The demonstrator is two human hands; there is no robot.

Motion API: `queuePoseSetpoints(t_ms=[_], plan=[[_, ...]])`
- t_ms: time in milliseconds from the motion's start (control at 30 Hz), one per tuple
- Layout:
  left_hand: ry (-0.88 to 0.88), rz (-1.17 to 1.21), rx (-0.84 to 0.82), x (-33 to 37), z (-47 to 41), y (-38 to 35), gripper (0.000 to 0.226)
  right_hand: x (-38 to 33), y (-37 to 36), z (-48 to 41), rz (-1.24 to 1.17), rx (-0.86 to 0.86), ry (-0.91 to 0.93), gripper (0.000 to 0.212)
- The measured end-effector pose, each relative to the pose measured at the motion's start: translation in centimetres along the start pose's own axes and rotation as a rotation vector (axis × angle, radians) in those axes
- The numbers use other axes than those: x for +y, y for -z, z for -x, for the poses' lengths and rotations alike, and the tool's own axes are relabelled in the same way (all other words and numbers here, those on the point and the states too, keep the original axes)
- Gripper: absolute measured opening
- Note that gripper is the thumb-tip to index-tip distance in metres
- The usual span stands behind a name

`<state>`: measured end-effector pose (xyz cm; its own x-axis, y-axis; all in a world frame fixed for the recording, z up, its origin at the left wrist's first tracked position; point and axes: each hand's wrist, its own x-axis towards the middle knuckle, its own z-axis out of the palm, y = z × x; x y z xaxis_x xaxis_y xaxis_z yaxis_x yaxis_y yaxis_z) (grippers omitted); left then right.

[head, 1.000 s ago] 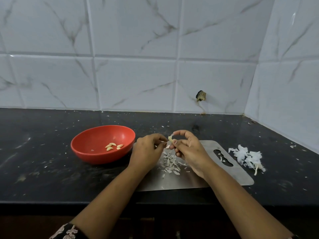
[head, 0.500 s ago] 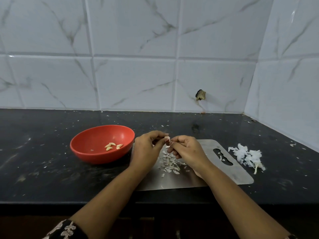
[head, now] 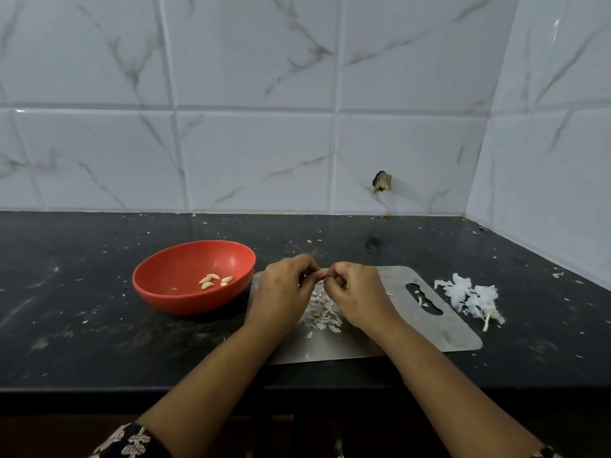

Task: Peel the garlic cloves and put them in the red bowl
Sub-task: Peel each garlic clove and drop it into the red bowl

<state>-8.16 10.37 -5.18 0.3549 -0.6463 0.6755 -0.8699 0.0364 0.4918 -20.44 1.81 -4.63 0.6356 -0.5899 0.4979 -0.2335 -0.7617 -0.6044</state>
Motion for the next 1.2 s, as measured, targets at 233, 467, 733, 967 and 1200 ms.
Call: queuePoseSetpoints(t_ms=[233, 467, 733, 967, 1200], plan=[[0.178, 0.339, -0.064, -0.2, -0.4, 0.5, 0.01, -0.2, 0.7, 0.1, -0.181, -0.019, -0.011, 0.016], [0.371, 0.776, -0.137, 0.4, -0.5, 0.8, 0.017, -1.0, 1.1, 0.3, -0.357, -0.048, -0.051, 0.017], [0.424, 0.77, -0.107, 0.1, -0.6, 0.8, 0.014, -0.1, 0.9, 0.0, -0.239, -0.019, -0.05, 0.008], [0.452, 0.749, -0.098, 0.2, -0.5, 0.6, 0.022, 0.3, 0.7, -0.2, -0.168, 0.031, -0.04, 0.014], [0.386, 0.817, -0.179, 0.8, -0.1, 0.4, 0.044, -0.4, 0.9, 0.0, -0.303, 0.059, 0.01, 0.008]])
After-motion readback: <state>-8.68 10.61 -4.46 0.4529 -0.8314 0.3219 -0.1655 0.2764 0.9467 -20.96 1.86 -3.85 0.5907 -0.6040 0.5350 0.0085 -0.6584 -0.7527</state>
